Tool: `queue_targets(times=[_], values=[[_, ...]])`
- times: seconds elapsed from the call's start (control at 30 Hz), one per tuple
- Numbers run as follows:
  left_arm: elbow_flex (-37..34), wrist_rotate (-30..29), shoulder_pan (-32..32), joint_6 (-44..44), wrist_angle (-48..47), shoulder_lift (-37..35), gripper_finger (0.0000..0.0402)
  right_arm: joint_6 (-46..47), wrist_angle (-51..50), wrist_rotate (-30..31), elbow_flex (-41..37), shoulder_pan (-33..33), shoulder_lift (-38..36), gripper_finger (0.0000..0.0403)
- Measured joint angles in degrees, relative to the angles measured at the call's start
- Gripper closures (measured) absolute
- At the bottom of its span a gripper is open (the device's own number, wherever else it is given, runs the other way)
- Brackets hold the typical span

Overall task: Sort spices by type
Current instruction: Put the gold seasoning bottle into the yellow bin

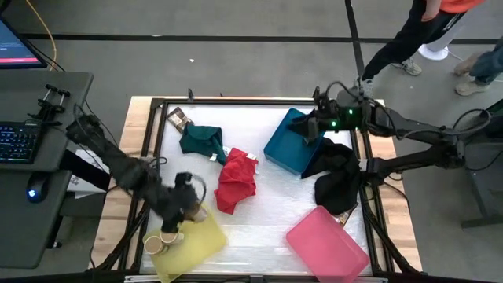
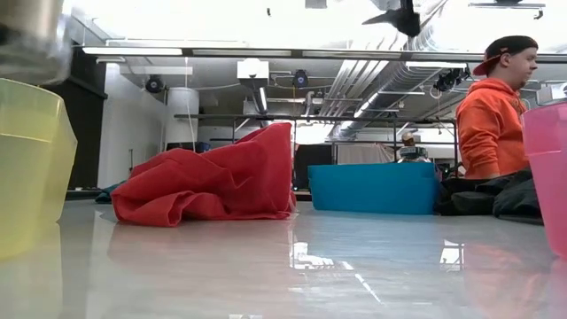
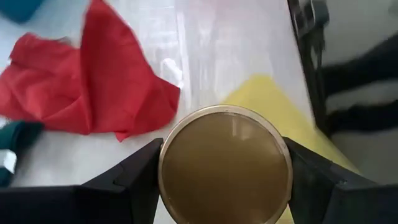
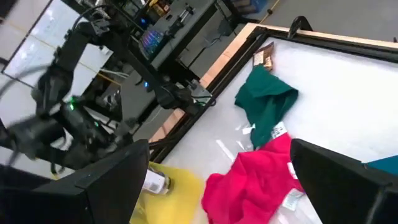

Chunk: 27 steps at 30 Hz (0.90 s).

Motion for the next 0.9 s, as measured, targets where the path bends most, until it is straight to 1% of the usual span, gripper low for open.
queue_targets(times=[0.1, 0.2, 0.37, 0.53, 0.63, 0.77, 0.9], values=[[-1.19, -1.84, -4.49, 2.19, 0.31, 2.72, 0.0165, 1.89, 0.5, 6.15, 0.0, 4.75, 0.0, 0.002], [-3.26, -1.57, -7.12, 1.54, -0.14, 4.78, 0.0165, 4.23, 0.53, 11.6, 0.0, 8.28, 0.0, 0.002], [-6.51, -1.54, -9.87, -1.01, 1.18, 6.27, 0.0165, 5.88, 0.51, 17.22, 0.0, 11.94, 0.0, 0.002], [-10.47, -1.05, -11.02, -4.19, 6.51, 6.32, 0.0165, 6.31, 0.49, 18.45, 0.0, 12.84, 0.0, 0.002], [-12.13, -1.13, -11.24, -4.78, 7.25, 6.32, 0.0162, 6.16, 0.4, 18.45, 0.0, 12.84, 0.0, 0.002], [-13.1, -1.39, -10.65, -5.24, 7.87, 6.3, 0.0125, 5.68, 0.4, 18.45, 0.0, 12.7, 0.0, 0.002], [-13.57, 1.36, -9.74, -5.23, 7.9, 6.32, 0.0095, 5.29, 0.38, 18.4, 0.0, 12.69, 0.0, 0.002]])
